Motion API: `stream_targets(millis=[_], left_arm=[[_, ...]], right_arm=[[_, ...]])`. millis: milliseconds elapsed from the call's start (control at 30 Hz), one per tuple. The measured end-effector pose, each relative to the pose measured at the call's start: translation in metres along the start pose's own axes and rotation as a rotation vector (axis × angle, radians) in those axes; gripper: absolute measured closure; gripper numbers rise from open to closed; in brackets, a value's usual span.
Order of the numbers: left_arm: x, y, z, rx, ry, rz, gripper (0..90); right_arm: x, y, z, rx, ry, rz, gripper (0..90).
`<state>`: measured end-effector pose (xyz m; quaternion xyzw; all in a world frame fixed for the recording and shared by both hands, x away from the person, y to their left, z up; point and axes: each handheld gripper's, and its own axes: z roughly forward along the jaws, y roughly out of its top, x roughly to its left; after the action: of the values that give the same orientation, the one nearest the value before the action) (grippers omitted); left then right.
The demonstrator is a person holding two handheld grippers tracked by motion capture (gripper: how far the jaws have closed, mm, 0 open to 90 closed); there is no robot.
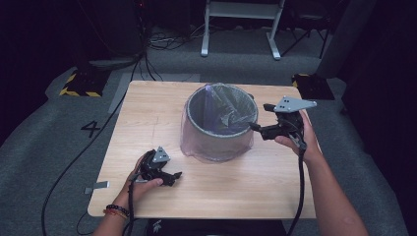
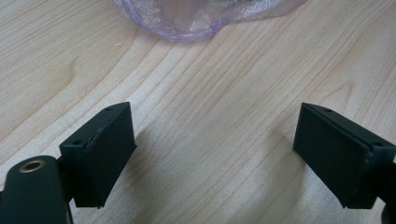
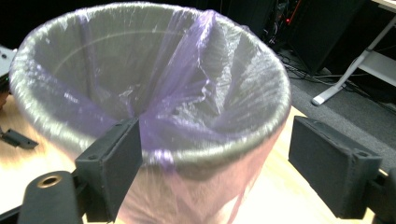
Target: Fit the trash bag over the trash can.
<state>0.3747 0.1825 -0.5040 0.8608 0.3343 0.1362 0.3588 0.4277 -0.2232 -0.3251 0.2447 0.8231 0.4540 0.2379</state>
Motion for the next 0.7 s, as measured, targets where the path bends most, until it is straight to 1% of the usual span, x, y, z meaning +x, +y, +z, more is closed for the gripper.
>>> stream_targets(millis=[67,200,333,400,467,567,700], left_arm=[[0.000,0.000,0.000,0.002,0.000,0.000,12.5],[0.000,0.000,0.000,0.001,0.001,0.000,12.5],[0.000,0.000,0.000,0.002,0.000,0.000,12.4],[0.000,0.000,0.000,0.001,-0.001,0.000,12.5],[0.000,0.000,0.000,0.002,0.000,0.000,12.4],[0.000,0.000,0.000,0.000,0.000,0.000,12.4],[0.000,0.000,0.000,0.000,0.001,0.000,12.4]], right_arm=[[0.000,-0.005,-0.002,0.003,0.003,-0.002,16.8],[0.000,-0.018,-0.001,0.039,0.002,-0.024,16.5],[0.000,-0.030,0.001,0.068,-0.005,-0.025,16.5],[0.001,-0.036,0.003,0.074,0.000,-0.025,16.5],[0.003,-0.042,0.005,0.082,-0.005,-0.024,16.5],[0.005,-0.053,0.009,0.099,0.001,-0.024,16.5],[0.009,-0.070,0.016,0.137,0.006,-0.018,16.7]])
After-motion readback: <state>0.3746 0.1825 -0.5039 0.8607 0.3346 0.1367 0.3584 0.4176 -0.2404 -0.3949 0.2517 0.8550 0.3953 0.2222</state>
